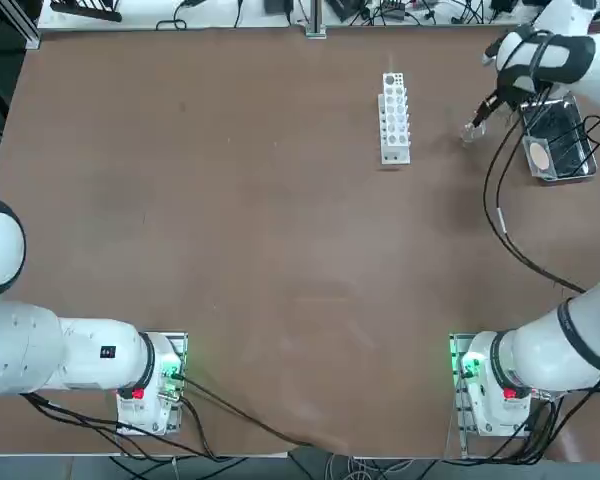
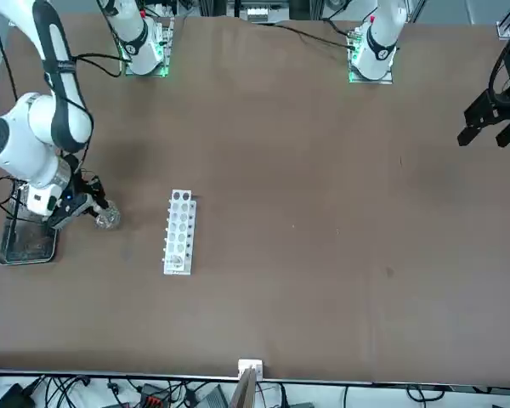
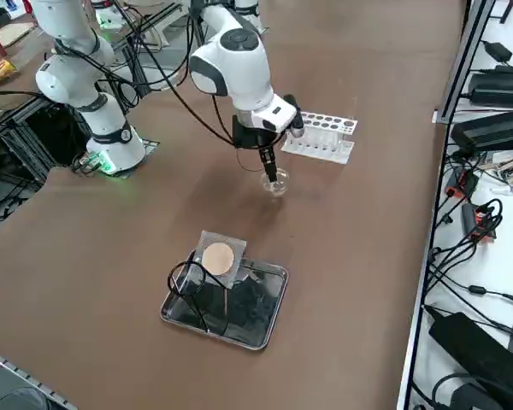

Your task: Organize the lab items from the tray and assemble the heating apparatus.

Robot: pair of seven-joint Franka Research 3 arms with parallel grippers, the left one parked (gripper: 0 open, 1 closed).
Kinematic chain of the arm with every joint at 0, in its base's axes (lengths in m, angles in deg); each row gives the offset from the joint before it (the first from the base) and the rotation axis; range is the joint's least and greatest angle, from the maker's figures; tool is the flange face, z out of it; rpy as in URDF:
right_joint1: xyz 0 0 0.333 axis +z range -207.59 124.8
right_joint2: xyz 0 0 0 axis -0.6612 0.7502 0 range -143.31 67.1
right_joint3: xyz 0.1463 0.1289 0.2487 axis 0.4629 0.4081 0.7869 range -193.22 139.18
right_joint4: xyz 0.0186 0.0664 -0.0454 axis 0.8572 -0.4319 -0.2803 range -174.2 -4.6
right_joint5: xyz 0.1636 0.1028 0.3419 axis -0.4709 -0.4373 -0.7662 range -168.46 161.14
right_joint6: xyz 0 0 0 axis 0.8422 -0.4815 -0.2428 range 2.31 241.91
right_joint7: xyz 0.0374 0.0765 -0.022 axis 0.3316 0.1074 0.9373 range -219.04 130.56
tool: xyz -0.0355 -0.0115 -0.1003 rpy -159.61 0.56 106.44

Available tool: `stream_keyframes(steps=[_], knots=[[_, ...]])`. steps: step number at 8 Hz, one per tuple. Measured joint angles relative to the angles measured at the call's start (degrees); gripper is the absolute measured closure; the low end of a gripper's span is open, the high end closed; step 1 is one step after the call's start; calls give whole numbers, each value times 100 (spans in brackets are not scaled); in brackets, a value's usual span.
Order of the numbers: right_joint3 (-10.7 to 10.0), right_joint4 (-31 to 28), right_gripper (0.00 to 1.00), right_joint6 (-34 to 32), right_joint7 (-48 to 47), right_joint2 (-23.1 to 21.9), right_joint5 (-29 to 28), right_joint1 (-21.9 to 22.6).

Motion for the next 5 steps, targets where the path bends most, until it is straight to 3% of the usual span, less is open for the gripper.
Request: stream_keyframes(steps=[5], knots=[[-7, -125, 70, 15, -56, 178, 178, 39]])
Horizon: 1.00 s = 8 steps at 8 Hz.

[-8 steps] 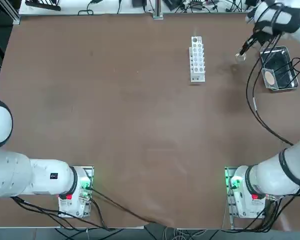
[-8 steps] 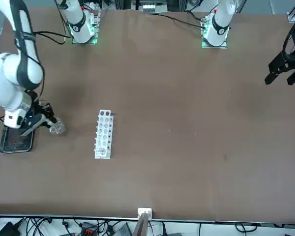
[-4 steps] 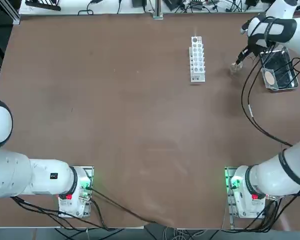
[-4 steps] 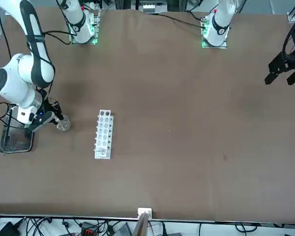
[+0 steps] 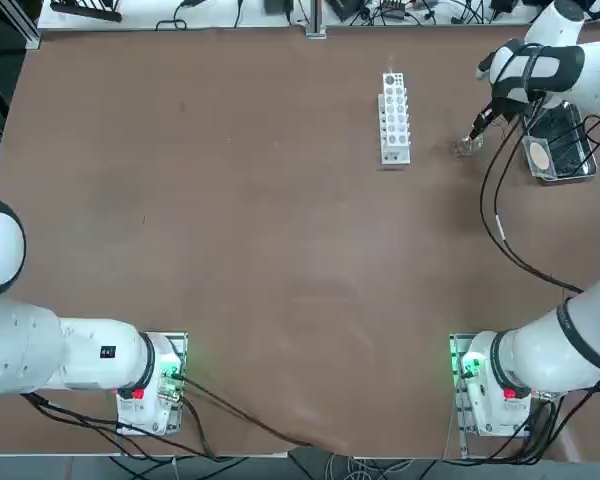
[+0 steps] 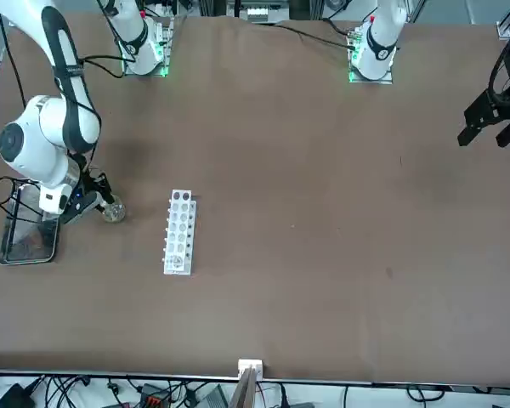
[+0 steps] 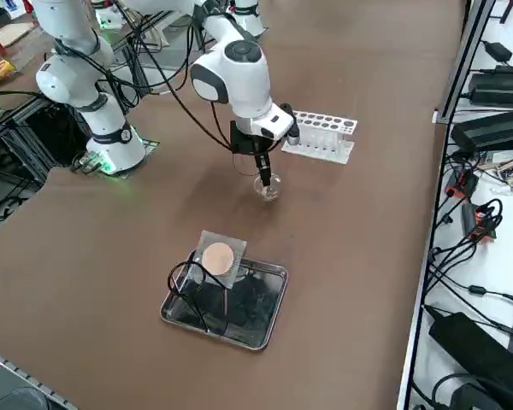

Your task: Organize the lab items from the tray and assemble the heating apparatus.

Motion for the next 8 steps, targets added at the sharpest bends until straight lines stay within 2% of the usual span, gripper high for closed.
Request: stream_keyframes(steps=[4, 5, 7, 8], knots=[[-1, 5, 67, 6, -6, 96, 48, 2], [-5, 6, 56, 6, -10, 97, 72, 1], [-24, 115, 23, -96, -12, 95, 84, -6], [-50, 334, 5, -407, -13, 87, 92, -14]])
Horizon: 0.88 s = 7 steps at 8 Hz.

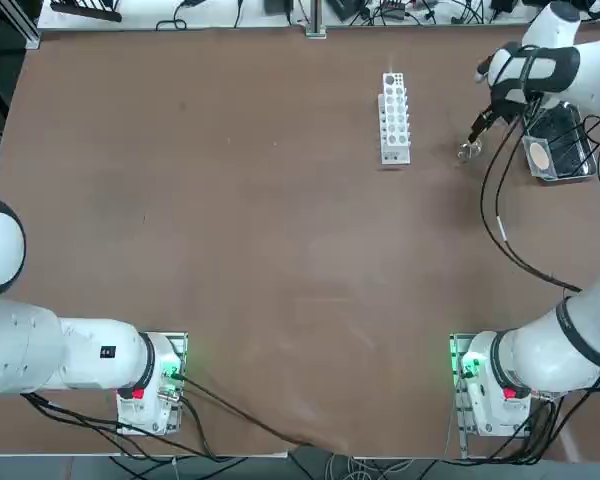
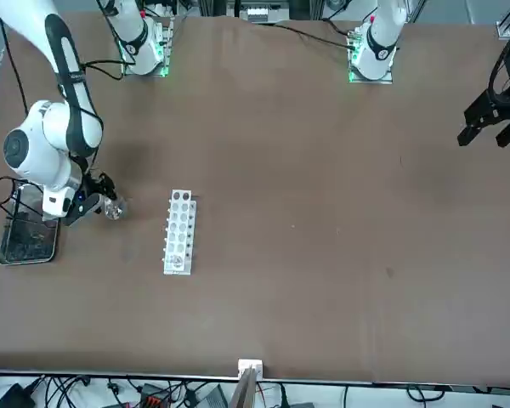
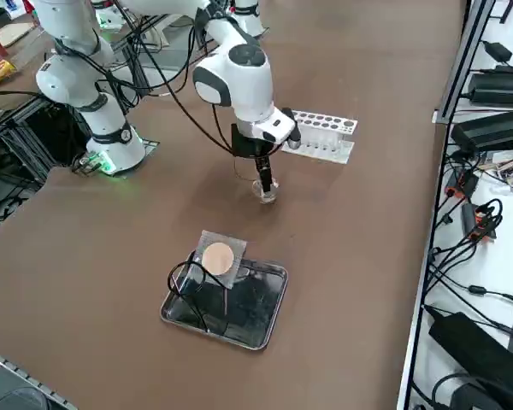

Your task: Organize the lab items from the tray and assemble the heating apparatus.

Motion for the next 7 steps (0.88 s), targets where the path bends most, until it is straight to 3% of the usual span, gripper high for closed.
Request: stream_keyframes(steps=[1, 3, 7], knots=[[-55, 343, 0, -496, -3, -21, 57, -13], [-287, 1145, 0, -1480, -40, -75, 223, -31], [-1208, 1649, 1, -1973, 53, -110, 306, -170]])
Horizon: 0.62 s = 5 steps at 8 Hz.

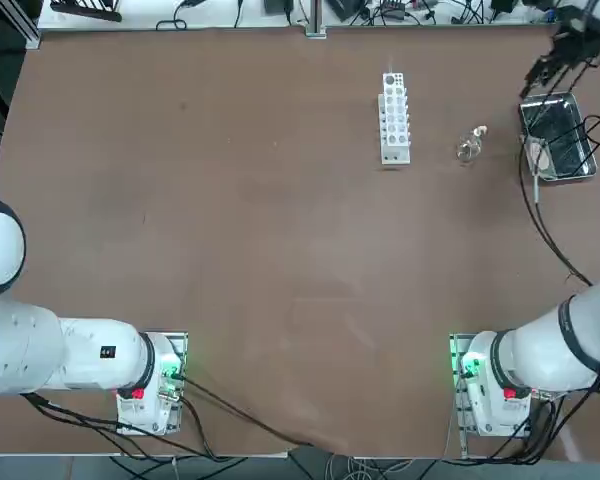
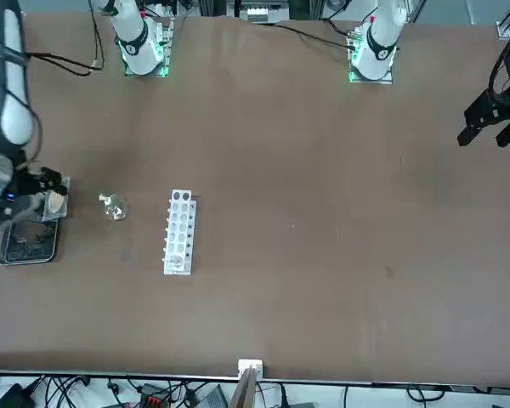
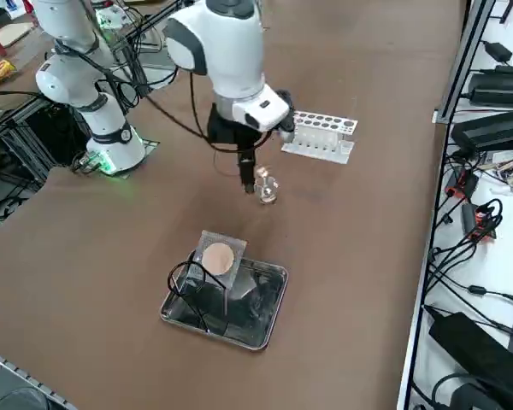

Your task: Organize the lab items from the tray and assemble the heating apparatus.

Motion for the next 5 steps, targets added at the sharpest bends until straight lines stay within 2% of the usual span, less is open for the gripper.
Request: stream_keyframes(steps=[1, 2, 5], knots=[[-122, 68, 1, -122, 107, 1, 1, -117], [-160, 163, 1, -248, 159, 0, 3, -291], [-173, 254, 1, -360, 1050, 35, 106, -740]])
